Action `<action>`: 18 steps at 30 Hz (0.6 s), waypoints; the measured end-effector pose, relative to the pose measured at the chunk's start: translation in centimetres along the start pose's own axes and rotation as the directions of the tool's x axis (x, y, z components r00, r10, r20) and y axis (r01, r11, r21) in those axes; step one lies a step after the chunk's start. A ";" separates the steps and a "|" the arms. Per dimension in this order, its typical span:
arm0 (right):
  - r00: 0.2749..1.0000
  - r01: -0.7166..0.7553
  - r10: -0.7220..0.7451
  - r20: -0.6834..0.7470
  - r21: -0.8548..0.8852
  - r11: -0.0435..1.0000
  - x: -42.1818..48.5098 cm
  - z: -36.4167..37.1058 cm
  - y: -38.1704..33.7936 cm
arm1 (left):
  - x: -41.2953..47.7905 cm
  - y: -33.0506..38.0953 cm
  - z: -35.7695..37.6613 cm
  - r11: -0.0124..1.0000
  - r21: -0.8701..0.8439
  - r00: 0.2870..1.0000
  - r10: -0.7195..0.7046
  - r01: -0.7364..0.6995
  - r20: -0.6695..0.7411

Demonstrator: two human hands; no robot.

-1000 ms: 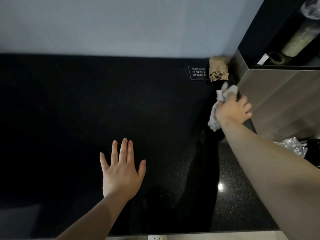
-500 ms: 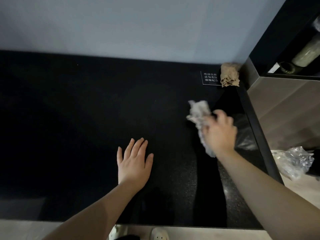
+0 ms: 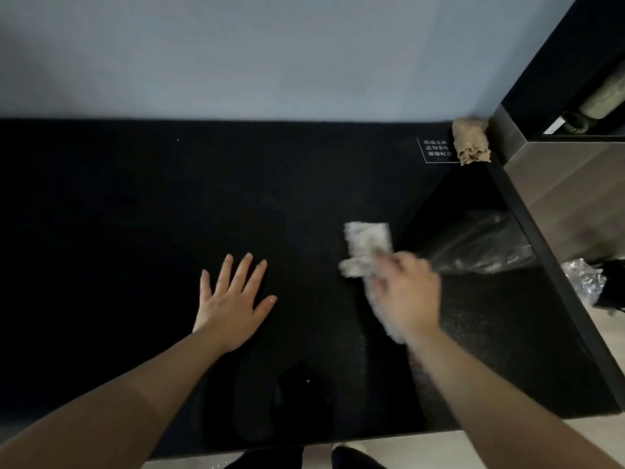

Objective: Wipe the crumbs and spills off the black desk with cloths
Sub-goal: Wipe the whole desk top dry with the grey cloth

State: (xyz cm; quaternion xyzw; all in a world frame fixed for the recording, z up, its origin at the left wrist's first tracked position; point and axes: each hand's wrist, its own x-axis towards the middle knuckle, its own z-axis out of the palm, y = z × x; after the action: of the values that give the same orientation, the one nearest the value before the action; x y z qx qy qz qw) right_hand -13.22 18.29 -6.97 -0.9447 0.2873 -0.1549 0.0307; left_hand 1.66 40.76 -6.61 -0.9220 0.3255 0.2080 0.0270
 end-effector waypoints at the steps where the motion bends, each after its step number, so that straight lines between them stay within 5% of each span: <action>1: 0.976 -0.216 0.215 -0.016 -0.025 0.976 0.7 0.0 1.4 | -0.1 -0.3 0.0 1.000 0.006 1.000 0.026 -0.026 0.005; 3: 0.859 -0.512 0.512 -0.021 0.008 0.859 1.3 0.3 1.4 | 0.0 -0.5 0.1 0.999 0.009 0.999 0.053 -0.053 0.006; 4: 0.845 -0.534 0.535 -0.032 0.025 0.845 1.2 0.6 -0.4 | 0.0 -0.7 0.1 0.998 0.005 0.998 0.058 -0.058 0.008; 6: 0.923 -0.383 0.385 -0.005 0.097 0.919 0.3 1.1 -5.7 | 0.2 -1.0 0.2 0.998 0.003 0.998 0.068 -0.068 0.000; 8: 0.993 -0.075 0.057 0.100 0.186 0.980 -1.9 1.7 -10.9 | 0.2 -1.1 0.3 0.997 -0.008 0.997 0.072 -0.073 -0.021; 10: 0.966 0.180 -0.216 0.140 0.232 0.956 -3.7 1.6 -12.6 | 0.2 -1.1 0.3 0.997 -0.034 0.997 0.068 -0.070 -0.041; 12: 0.964 0.233 -0.251 0.090 0.172 0.957 -2.6 1.2 -9.6 | 0.1 -1.2 0.2 0.996 -0.053 0.996 0.070 -0.073 -0.058; 15: 0.988 -0.140 0.143 0.064 -0.045 0.989 0.1 0.2 -2.5 | 0.0 -1.3 -0.1 0.995 -0.073 0.996 0.064 -0.068 -0.065; 18: 0.839 -0.541 0.540 0.069 -0.013 0.841 1.0 -0.4 -0.3 | 0.1 -1.1 -0.6 0.994 -0.104 0.996 0.030 -0.039 -0.079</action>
State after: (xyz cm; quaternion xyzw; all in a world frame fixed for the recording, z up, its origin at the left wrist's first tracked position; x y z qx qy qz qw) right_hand -12.38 18.03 -6.27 -0.8302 0.5401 -0.1076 0.0865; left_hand 2.63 41.39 -6.19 -0.9237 0.3308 0.1894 -0.0381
